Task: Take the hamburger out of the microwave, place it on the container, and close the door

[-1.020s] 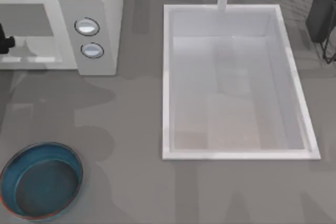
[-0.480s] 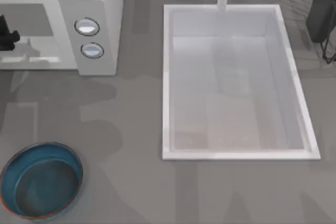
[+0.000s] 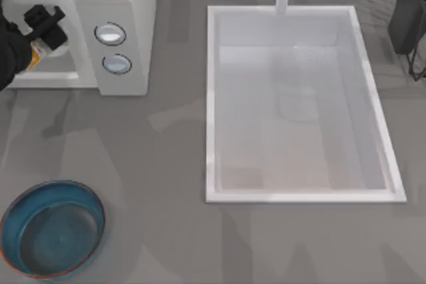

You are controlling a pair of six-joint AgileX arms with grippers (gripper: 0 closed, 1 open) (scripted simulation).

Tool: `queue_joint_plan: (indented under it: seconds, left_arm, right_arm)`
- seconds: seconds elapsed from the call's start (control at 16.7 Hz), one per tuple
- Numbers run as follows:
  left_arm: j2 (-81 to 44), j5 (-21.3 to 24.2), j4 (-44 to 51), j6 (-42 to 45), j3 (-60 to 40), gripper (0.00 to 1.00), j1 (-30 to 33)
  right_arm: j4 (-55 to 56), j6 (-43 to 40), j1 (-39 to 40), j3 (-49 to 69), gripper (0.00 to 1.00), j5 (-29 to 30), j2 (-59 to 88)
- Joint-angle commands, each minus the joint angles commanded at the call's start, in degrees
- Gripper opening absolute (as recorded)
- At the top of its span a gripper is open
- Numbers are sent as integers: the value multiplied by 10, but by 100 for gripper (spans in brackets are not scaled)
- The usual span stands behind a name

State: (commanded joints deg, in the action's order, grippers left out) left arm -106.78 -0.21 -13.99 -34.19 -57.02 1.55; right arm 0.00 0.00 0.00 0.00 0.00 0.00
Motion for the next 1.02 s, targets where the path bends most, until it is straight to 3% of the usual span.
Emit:
queue_joint_plan:
  seconds: [0.66, 1.02]
  left_arm:
    - [-72, -236, 615, -694, -164, 0, 243]
    - [-175, -338, 908, -1039, -202, 0, 362]
  right_arm:
    - [0, 0, 0, 0, 100, 0, 0]
    - [0, 0, 0, 0, 100, 0, 0]
